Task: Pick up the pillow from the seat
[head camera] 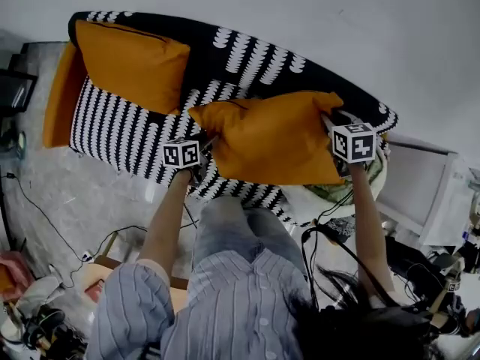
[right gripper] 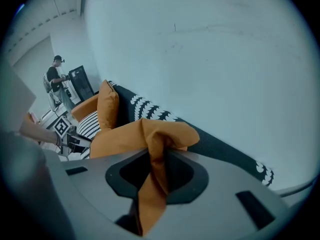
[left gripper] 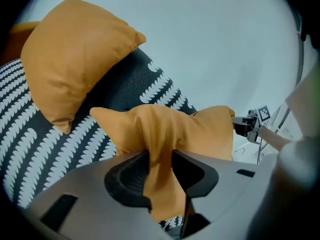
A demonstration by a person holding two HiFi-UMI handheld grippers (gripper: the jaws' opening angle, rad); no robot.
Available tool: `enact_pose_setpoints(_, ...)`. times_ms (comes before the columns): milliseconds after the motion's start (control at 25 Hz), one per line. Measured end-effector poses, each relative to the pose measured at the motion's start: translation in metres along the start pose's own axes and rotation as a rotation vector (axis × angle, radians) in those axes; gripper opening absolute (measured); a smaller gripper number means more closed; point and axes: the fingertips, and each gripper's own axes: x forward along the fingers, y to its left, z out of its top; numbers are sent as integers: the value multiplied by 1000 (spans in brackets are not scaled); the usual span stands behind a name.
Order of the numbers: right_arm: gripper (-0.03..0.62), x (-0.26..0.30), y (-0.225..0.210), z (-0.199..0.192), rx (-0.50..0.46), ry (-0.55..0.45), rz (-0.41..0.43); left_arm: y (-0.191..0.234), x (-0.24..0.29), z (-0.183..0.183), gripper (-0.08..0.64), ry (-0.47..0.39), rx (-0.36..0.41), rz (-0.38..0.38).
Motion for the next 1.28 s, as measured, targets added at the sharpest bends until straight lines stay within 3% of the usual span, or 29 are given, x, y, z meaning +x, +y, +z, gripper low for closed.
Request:
enact_pose_setpoints(440,77,-65,65,-11,65,-131,0,-15,-74,-21,121,-19,26,-2)
enact_pose_setpoints(640,77,-90,88,-10,111,-189,-1,-24,-113,-16,118,-40,89,-4)
enact_pose_setpoints(1280,77,-152,161,-29,184,-309,28,-46,-233,-14,114,-206,202,53)
